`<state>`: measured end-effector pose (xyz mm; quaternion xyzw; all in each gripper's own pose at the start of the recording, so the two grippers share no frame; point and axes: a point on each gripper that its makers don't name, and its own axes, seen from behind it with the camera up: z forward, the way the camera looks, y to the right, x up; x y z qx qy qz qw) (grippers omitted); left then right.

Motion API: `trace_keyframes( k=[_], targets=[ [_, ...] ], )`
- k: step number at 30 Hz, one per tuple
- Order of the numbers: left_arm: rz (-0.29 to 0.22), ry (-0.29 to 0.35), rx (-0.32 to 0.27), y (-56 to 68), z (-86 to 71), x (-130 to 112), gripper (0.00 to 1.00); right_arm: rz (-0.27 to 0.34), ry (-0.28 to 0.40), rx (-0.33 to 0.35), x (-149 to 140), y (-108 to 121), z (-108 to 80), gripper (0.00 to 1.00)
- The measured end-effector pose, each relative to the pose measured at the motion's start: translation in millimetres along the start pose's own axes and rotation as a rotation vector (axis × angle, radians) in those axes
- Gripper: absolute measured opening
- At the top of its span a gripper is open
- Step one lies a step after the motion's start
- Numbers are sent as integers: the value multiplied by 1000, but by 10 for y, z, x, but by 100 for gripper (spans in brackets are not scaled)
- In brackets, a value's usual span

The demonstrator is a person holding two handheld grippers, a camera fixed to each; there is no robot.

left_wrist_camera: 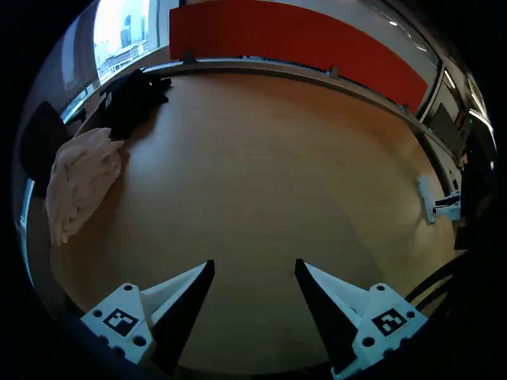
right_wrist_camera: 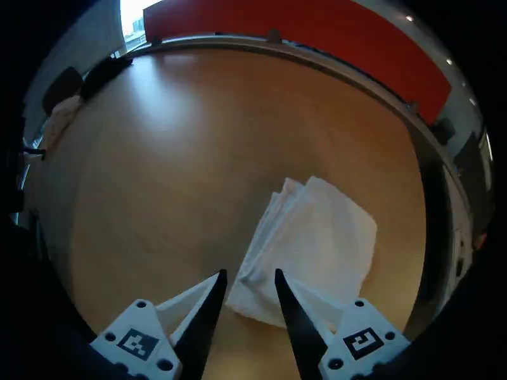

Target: Fold towel

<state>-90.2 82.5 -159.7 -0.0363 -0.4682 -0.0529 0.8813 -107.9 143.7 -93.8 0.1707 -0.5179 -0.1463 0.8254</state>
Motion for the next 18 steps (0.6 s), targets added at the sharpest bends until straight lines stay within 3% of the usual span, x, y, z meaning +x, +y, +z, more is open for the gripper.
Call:
trace_keyframes(
  k=[8, 14, 18],
  targets=[
    [0, -3, 1, -5, -1, -13, 94, -19, -10, -9, -8, 18, 32, 43],
    [-1, -4, 0, 1, 7, -13, 94, -39, -18, -12, -26, 23, 46, 41],
    [0, -4, 1, 3, 10, -13, 94, -44, -19, -15, -27, 34, 62, 29]
  ],
)
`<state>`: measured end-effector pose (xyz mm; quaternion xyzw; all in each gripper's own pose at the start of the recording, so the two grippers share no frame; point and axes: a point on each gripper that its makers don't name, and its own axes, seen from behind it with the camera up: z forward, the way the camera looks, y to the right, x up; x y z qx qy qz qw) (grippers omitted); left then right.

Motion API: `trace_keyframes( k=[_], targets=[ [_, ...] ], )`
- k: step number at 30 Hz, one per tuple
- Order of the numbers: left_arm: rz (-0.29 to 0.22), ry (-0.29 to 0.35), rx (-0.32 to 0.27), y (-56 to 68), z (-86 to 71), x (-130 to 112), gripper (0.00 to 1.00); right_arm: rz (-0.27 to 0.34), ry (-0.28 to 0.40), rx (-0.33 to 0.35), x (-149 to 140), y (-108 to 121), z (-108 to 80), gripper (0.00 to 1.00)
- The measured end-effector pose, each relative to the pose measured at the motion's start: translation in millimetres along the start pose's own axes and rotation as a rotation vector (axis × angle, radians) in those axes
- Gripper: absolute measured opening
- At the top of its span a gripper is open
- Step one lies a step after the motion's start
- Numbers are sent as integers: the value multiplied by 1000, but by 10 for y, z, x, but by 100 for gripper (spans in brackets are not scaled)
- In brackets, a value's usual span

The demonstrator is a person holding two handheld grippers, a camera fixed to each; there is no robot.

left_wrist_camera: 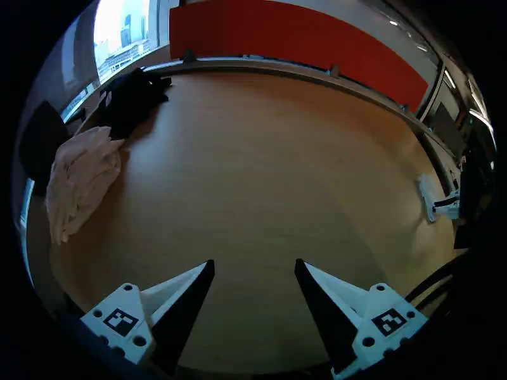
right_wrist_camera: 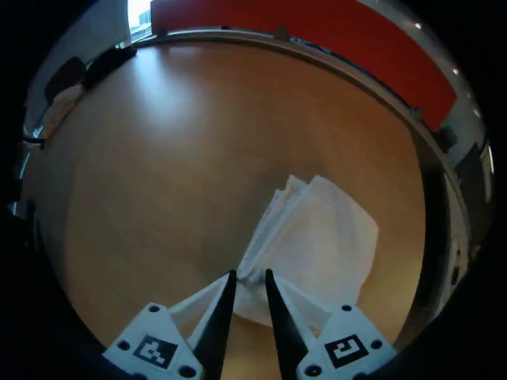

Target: Fold towel

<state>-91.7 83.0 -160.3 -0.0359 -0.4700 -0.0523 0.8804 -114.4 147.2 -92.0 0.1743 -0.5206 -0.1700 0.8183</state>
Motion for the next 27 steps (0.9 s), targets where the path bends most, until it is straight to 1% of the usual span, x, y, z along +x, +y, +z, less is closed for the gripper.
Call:
trace_keyframes(
  k=[5, 8, 12, 18, 27],
  targets=[
    [-2, 0, 1, -8, 3, 5, 94, 5, 8, -8, 16, 29, -3, 11],
    [-2, 0, 1, -7, 6, 5, 94, 13, 19, -12, 43, 48, -15, 6],
    [0, 0, 0, 3, 9, 6, 94, 27, 26, -6, 67, 65, -33, 5],
    [2, 4, -2, 12, 11, 26, 94, 31, 39, -10, 114, 107, -101, 5],
    [2, 9, -7, 29, 34, 62, 94, 47, 85, -36, 297, 258, -315, 5]
  ],
)
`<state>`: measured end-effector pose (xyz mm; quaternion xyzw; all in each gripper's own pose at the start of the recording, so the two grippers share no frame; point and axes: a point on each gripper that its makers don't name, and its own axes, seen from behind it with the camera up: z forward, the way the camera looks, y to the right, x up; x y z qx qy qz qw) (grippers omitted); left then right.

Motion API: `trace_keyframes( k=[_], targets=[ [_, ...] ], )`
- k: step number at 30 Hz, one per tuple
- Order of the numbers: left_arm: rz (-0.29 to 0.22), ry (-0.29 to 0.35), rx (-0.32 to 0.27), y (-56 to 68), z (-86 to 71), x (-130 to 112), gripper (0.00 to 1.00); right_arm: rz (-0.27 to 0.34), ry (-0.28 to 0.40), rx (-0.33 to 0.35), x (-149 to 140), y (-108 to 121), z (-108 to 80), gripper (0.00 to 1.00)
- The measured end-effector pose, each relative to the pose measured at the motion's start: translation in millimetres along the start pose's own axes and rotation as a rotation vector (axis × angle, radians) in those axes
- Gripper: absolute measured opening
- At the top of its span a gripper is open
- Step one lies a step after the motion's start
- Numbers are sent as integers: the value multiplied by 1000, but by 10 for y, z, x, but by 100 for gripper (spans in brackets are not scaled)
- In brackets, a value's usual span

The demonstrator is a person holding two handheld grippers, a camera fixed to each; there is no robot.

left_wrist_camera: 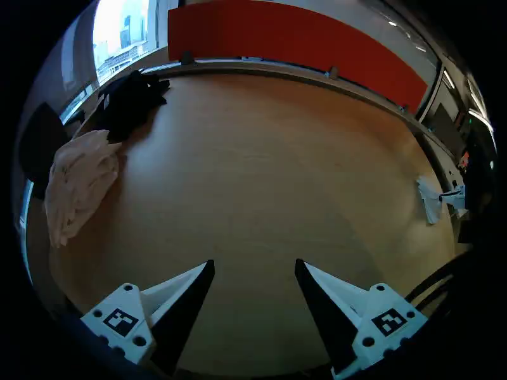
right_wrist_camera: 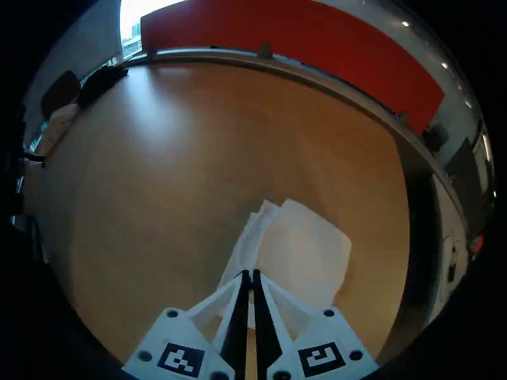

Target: Fold towel

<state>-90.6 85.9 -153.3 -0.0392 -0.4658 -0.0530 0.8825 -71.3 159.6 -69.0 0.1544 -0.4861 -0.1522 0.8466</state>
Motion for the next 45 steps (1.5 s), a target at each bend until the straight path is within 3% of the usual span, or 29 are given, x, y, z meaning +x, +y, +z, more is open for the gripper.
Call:
trace_keyframes(
  k=[18, 45],
  targets=[
    [8, 10, -8, 46, 15, 59, 94, -7, 61, -53, 290, 287, -398, 5],
    [19, 10, -6, 56, 9, 69, 94, -7, 41, -34, 82, 205, -443, 5]
  ],
)
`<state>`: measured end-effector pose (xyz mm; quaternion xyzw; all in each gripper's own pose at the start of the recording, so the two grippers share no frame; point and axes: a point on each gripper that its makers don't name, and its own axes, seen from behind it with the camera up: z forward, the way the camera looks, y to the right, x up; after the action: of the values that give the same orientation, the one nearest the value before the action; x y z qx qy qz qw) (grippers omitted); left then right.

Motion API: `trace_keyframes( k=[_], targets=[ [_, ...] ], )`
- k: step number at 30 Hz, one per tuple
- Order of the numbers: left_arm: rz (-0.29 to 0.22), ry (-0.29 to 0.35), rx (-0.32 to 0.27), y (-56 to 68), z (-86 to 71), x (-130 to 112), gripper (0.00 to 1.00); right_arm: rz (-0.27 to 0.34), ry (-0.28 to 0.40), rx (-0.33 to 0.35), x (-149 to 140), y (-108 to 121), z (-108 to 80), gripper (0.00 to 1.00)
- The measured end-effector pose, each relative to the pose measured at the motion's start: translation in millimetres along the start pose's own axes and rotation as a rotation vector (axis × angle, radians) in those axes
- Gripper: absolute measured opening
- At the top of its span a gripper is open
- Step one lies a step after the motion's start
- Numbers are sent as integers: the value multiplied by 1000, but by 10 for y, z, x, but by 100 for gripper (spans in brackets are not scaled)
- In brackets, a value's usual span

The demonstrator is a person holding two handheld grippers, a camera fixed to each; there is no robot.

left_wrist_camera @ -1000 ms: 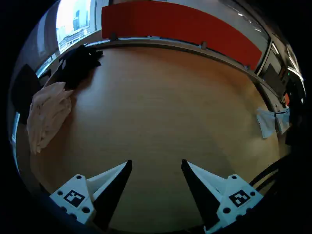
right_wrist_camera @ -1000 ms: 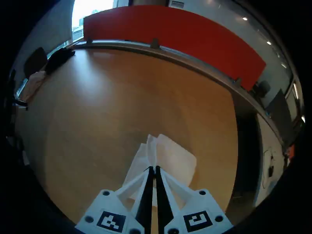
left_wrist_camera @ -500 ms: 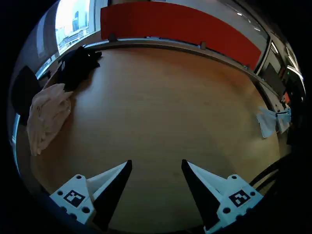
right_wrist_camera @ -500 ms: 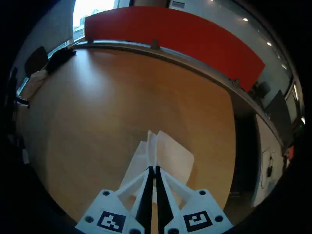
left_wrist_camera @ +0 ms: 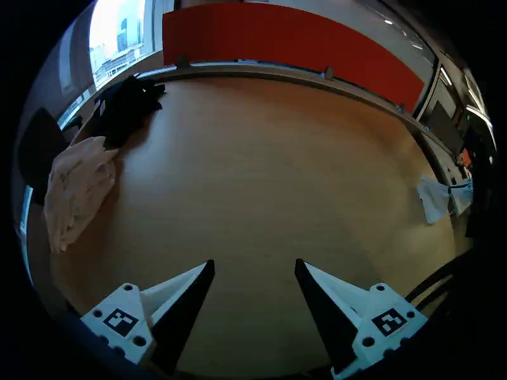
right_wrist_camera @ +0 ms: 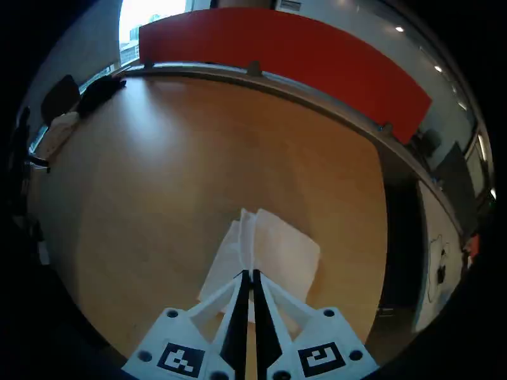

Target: Fold towel

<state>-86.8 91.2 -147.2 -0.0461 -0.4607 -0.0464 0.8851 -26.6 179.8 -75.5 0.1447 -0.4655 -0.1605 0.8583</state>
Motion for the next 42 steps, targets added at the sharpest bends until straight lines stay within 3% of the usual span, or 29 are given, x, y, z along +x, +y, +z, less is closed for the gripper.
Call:
trace_keyframes(
  k=[9, 12, 16, 18, 25, 29, 31, 34, 42],
  targets=[
    [-3, -2, 4, -27, -4, -12, 94, -1, -18, 3, -83, -33, 39, 7],
    [-2, -4, 5, -31, -2, -19, 94, 2, -23, 8, -106, -55, 55, 16],
    [-2, -5, 4, -28, -7, -22, 94, 5, -25, 13, -119, -76, 67, 44],
    [-2, -5, 4, -26, -8, -21, 94, 6, -26, 16, -125, -84, 71, 52],
    [-2, -2, 5, -23, -16, -12, 94, 7, -28, 14, -127, -80, 80, 54],
    [-4, -1, 5, -23, -19, -8, 94, 14, -22, 10, -107, -76, 82, 64],
    [-5, 0, 4, -21, -18, -3, 94, 18, -18, 7, -97, -76, 83, 75],
    [-6, 3, 3, -15, -18, 8, 94, 24, -15, 4, -89, -85, 87, 98],
    [-6, 10, 3, -13, -17, 45, 94, 48, 2, -9, -52, -109, 98, 100]
  ],
)
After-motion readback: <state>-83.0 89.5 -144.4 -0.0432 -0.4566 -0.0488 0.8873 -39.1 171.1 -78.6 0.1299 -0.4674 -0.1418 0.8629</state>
